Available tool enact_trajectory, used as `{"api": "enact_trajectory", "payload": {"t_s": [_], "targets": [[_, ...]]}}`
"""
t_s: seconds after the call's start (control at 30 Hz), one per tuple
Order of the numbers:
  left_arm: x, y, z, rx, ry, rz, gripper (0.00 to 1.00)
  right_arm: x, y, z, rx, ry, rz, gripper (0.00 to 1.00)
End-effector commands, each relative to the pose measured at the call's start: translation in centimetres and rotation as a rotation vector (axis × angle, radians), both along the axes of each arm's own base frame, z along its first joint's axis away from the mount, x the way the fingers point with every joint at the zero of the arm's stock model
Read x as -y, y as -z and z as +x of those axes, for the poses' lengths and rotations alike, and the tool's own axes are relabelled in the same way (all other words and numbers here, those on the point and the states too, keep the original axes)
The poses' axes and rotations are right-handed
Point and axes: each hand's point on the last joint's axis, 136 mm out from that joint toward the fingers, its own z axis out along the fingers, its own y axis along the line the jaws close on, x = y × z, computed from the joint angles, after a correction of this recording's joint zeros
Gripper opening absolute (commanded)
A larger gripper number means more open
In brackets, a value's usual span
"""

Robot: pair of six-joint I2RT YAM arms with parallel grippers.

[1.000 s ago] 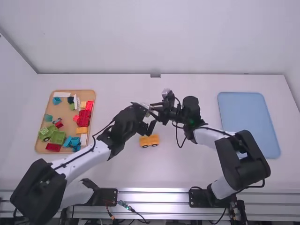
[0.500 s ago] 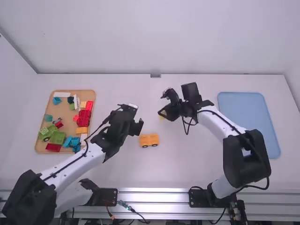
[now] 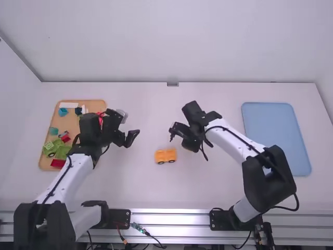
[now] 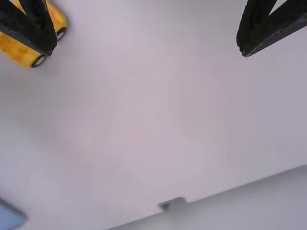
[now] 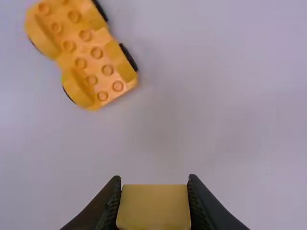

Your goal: Assemble lego blocks to make yellow taxi

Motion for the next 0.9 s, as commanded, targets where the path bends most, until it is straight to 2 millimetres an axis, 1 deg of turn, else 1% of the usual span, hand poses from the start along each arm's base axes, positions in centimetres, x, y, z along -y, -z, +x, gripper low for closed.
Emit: {"api": "enact_trajectory", "payload": {"t_s": [0.0, 0.07, 0.13, 0.2, 0.27, 0.3, 0.37, 0.4, 0.43, 0.47, 0.5, 0.7, 0.77, 0.87], "targets": [[1.7, -2.6, -0.9, 0.086, 0.151, -0.058, 0.99, 0.8, 1.3, -0.7, 0.018, -0.091, -0.080, 0.11], [1.6, -2.6, -0.9, 0.086, 0.151, -0.058, 0.99, 0.7, 1.9, -1.1, 0.020, -0.104, -0.097, 0.13], [1.8, -2.6, -0.9, 0.087, 0.157, -0.059, 0.99, 0.2, 2.9, -1.4, 0.013, -0.129, -0.098, 0.18], [1.9, -2.6, -0.9, 0.086, 0.160, -0.059, 0.99, 0.1, 3.9, -1.6, -0.007, -0.136, -0.115, 0.18], [1.9, -2.6, -0.9, 0.086, 0.159, -0.059, 0.99, 0.5, 5.3, -1.7, -0.037, -0.131, -0.154, 0.15], [1.9, -2.6, -0.9, 0.086, 0.159, -0.059, 0.99, 0.5, 5.5, -1.7, -0.045, -0.128, -0.161, 0.15], [1.9, -2.6, -0.9, 0.086, 0.160, -0.059, 0.99, 0.2, 6.4, -1.5, -0.076, -0.131, -0.172, 0.11], [1.9, -2.6, -0.9, 0.087, 0.159, -0.058, 0.99, 0.2, 6.7, -1.5, -0.096, -0.133, -0.180, 0.08], [1.9, -2.6, -0.9, 0.087, 0.159, -0.058, 0.99, 0.2, 6.7, -1.5, -0.096, -0.133, -0.180, 0.08], [1.8, -2.6, -0.9, 0.086, 0.154, -0.059, 0.99, 0.4, 7.0, -1.7, -0.129, -0.135, -0.200, 0.03], [1.7, -2.6, -0.9, 0.086, 0.151, -0.059, 0.99, 0.4, 7.3, -1.8, -0.152, -0.138, -0.212, 0.01], [1.5, -2.6, -0.8, 0.081, 0.138, -0.057, 0.99, 0.2, 7.8, -1.5, -0.170, -0.147, -0.225, 0.01], [1.5, -2.6, -0.8, 0.081, 0.140, -0.057, 0.99, -0.1, 8.0, -1.1, -0.152, -0.145, -0.211, 0.05], [1.5, -2.5, -0.8, 0.082, 0.139, -0.056, 0.99, -0.3, 8.0, -1.1, -0.152, -0.146, -0.196, 0.15]]}}
